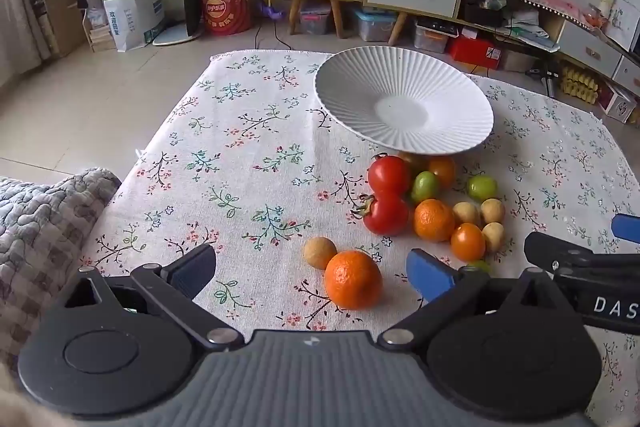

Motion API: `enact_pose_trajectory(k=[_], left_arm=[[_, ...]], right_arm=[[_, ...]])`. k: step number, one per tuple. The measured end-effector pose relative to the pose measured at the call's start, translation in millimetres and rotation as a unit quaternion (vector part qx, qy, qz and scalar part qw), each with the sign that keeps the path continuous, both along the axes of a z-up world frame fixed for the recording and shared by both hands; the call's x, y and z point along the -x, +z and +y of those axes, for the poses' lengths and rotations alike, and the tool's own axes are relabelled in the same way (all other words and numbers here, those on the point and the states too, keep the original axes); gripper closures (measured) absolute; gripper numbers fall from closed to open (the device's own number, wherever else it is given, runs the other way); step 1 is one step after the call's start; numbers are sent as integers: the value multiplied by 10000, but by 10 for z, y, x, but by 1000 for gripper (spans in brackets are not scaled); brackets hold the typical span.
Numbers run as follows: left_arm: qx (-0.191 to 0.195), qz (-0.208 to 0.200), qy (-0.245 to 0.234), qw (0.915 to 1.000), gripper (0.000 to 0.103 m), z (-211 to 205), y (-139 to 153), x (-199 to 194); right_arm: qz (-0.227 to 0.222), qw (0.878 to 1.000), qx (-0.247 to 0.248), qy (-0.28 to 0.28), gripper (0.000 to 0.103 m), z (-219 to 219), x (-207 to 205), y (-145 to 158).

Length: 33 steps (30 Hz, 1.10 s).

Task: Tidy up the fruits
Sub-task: 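Move both tools toward the fruit pile in front of the white bowl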

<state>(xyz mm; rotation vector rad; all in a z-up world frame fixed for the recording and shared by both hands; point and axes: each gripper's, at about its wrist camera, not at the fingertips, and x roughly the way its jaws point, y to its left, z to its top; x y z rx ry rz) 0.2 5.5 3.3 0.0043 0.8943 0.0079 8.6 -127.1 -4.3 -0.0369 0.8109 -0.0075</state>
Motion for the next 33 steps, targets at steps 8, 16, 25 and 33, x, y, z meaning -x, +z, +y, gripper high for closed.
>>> enact_pose_trajectory(k=[8, 16, 25, 33], left_arm=[[-63, -63, 13, 10000, 4, -8, 5, 5], [-104, -106, 21, 9999, 4, 0, 13, 13], [-178, -84, -9, 9998, 4, -20, -16, 19], [-199, -87, 3, 9998, 4, -15, -19, 25]], right_arm=[[-73, 10000, 15, 31, 1, 46, -9, 19], [-122, 9999, 4, -7, 1, 43, -8, 31], [-41, 10000, -87, -3, 1, 38, 2, 14], [-89, 9999, -99, -35, 1, 19, 18, 31]])
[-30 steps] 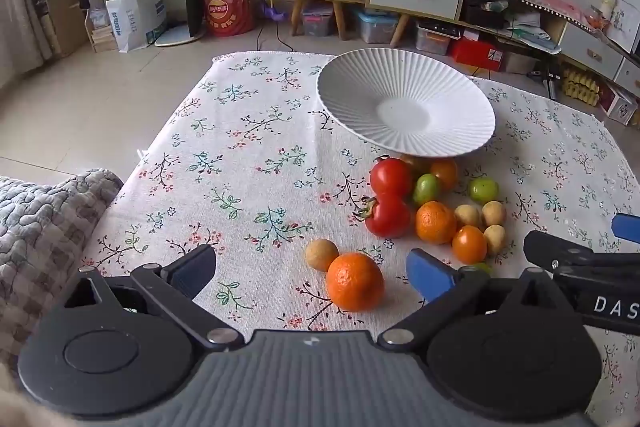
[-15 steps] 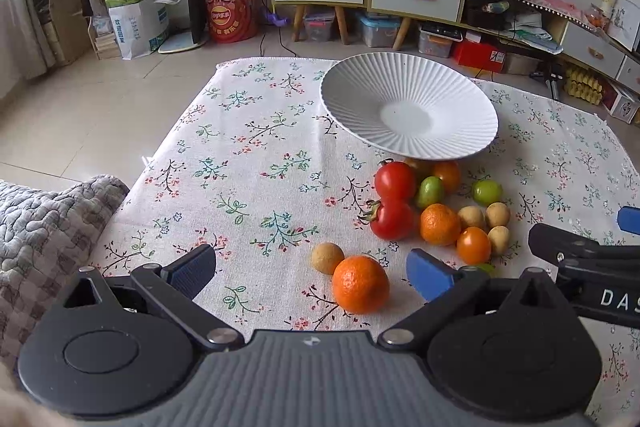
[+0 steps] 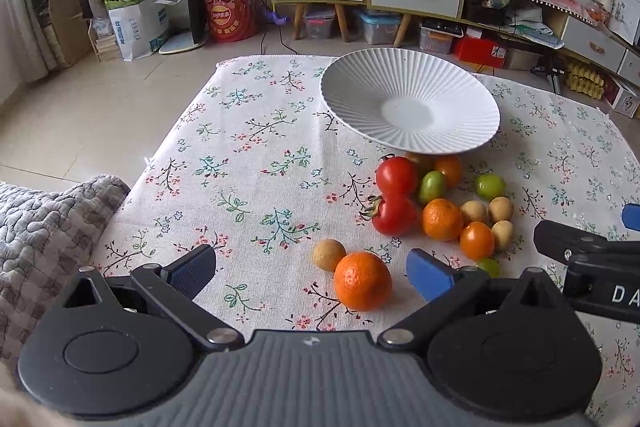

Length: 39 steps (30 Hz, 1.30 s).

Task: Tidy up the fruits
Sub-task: 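Move both tools toward the fruit pile in front of the white bowl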

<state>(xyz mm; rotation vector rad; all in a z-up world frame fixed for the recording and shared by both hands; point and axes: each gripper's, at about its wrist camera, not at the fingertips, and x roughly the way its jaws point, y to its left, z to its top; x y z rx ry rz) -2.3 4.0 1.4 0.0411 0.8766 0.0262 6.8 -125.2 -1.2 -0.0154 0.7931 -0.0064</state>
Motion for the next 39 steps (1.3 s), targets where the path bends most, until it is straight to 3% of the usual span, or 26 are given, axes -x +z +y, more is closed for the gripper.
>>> enact_pose_trajectory(k=[39], left_arm=[[-7, -31, 1, 10000, 4, 31, 3, 5]], right_arm=[[-121, 9999, -8, 73, 1, 8, 16, 14]])
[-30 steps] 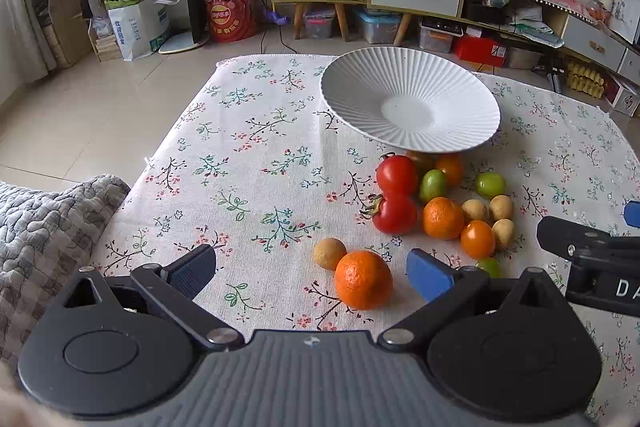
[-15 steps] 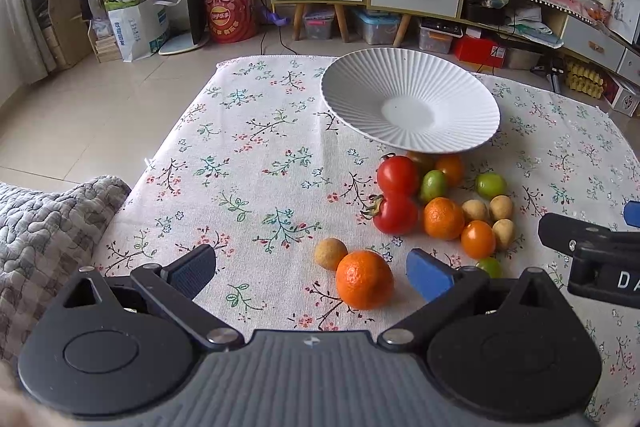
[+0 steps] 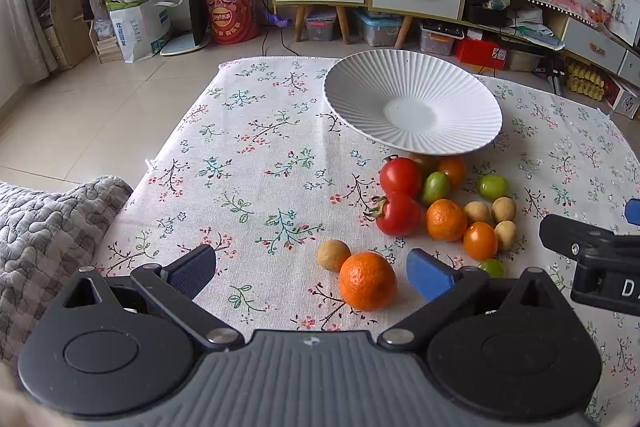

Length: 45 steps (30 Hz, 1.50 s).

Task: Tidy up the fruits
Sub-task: 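Move both tools toward the fruit pile in front of the white bowl, then grasp the mandarin orange with the left tool while the right tool grasps a green lime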

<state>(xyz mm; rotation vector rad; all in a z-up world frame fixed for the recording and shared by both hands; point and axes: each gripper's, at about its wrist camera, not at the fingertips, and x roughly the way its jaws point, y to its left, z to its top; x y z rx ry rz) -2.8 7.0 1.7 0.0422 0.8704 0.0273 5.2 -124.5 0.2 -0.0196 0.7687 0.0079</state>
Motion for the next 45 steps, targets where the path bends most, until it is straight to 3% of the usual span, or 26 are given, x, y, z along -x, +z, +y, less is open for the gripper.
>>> enact_pose_trajectory(k=[6, 13, 19, 24, 29, 34, 41, 45], left_arm=[[-26, -75, 17, 10000, 4, 28, -10, 10], [-336, -520, -46, 9981, 4, 110, -6, 78], [-142, -267, -400, 9987, 4, 214, -146, 95], [-233, -205, -624, 9976, 4, 264, -254, 144], [175, -89, -774, 9968, 4, 325, -368, 171], [525, -91, -1061, 9929, 9, 246, -466, 174], [721, -166, -1273, 9891, 24, 196, -583, 184], [936, -233, -1299, 9868, 31, 212, -600, 173]], right_arm=[[-59, 9999, -31, 105, 1, -13, 6, -16], [-52, 9994, -313, 103, 1, -100, 26, -94], [-106, 9986, -356, 389, 1, -126, 61, -168], [-12, 9960, -548, 702, 1, -135, 87, -260], [49, 9925, -717, 985, 1, -113, 129, -341], [45, 9895, -730, 1249, 12, -84, 132, -423], [40, 9864, -795, 1440, 27, -79, 102, -495], [108, 9851, -674, 1578, 43, -32, 104, -537]])
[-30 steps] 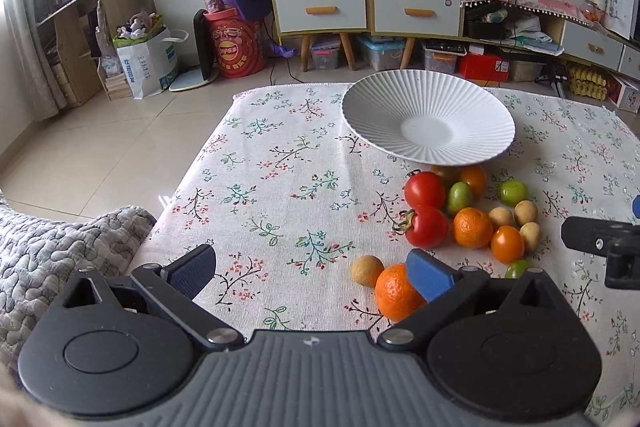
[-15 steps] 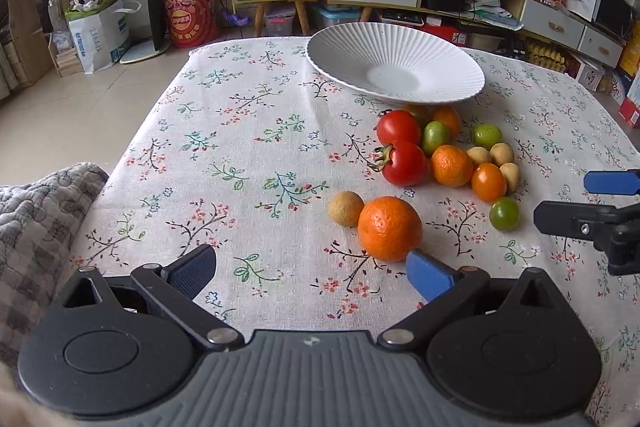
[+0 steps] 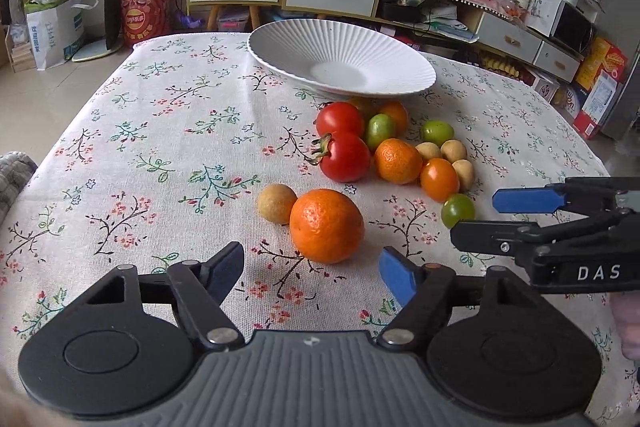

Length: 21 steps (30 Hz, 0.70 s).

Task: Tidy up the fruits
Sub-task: 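Grasp the mandarin orange with the left tool while the right tool grasps a green lime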

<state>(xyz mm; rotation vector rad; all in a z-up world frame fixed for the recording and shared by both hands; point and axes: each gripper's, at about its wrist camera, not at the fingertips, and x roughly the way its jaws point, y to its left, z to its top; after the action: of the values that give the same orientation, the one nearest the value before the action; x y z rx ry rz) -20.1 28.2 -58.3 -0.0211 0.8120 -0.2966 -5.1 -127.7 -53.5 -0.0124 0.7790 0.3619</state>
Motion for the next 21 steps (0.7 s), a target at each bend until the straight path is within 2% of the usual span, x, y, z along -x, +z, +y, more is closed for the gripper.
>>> enact_pose_trajectory(k=[6, 21], left_arm=[[17, -146, -126, 9998, 40, -57, -53, -2], [-88, -245, -49, 9996, 59, -116, -66, -69]], right_arm=[[112, 9999, 38, -80, 58, -17, -45, -88], [15, 9998, 141, -147, 75, -17, -91, -111]])
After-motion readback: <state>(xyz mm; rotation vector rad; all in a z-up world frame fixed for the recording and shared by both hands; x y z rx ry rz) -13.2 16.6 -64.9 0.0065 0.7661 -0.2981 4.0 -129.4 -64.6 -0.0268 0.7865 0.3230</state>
